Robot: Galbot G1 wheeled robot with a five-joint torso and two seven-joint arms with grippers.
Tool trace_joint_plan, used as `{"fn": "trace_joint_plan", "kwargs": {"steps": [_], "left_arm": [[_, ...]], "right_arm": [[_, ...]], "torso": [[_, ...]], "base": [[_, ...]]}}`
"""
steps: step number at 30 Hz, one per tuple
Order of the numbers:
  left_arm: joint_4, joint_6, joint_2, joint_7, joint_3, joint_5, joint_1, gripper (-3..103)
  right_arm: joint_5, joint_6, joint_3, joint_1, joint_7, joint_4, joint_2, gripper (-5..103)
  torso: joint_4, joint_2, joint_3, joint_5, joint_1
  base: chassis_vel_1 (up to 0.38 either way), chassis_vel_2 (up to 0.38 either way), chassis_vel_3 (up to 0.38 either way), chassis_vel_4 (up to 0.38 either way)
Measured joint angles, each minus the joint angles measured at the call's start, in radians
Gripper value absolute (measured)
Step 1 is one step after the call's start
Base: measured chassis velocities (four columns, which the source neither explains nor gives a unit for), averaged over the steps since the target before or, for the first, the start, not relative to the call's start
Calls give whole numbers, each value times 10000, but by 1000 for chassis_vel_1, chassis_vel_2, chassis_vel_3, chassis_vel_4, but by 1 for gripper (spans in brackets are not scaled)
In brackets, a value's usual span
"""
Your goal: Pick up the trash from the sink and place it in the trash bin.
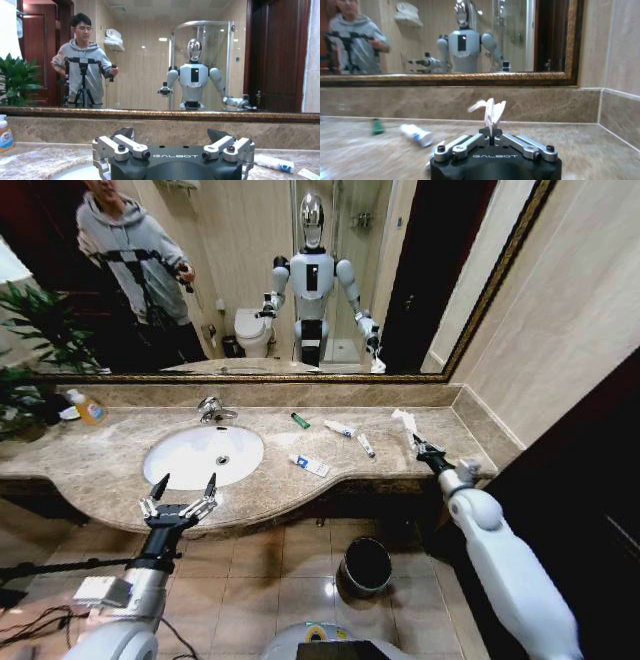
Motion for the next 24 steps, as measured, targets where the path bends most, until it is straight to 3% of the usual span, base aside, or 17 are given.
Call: {"fn": "trace_joint_plan", "kwargs": {"steps": [4, 8, 12, 18, 24], "left_arm": [[0, 0, -1, -1, 0, 0, 1, 100], [0, 0, 0, -1, 0, 0, 0, 100], [0, 0, 0, -1, 0, 0, 1, 100], [0, 0, 0, 0, 0, 0, 0, 100], [0, 0, 0, -1, 0, 0, 1, 100]], "right_arm": [[-521, 1705, 699, -3239, -309, 1438, 1170, 0], [-1067, 2417, 702, -4453, -360, 1671, 1863, 0], [-2393, 2929, 257, -4913, -329, 914, 2452, 0], [-3848, 3031, -228, -4471, -365, -1216, 2714, 0], [-4877, 1862, -1137, -3764, -647, -3487, 2547, 0]], "torso": [[-1, 1, -1, 1, -4], [-4, 2, -1, -4, -4], [0, 1, 0, -2, -3], [2, 0, 1, 2, 0], [-1, -1, 2, 3, 0]], "base": [[0, 0, 0, 0], [0, 0, 0, 0], [0, 0, 0, 0], [0, 0, 0, 0], [0, 0, 0, 0]]}}
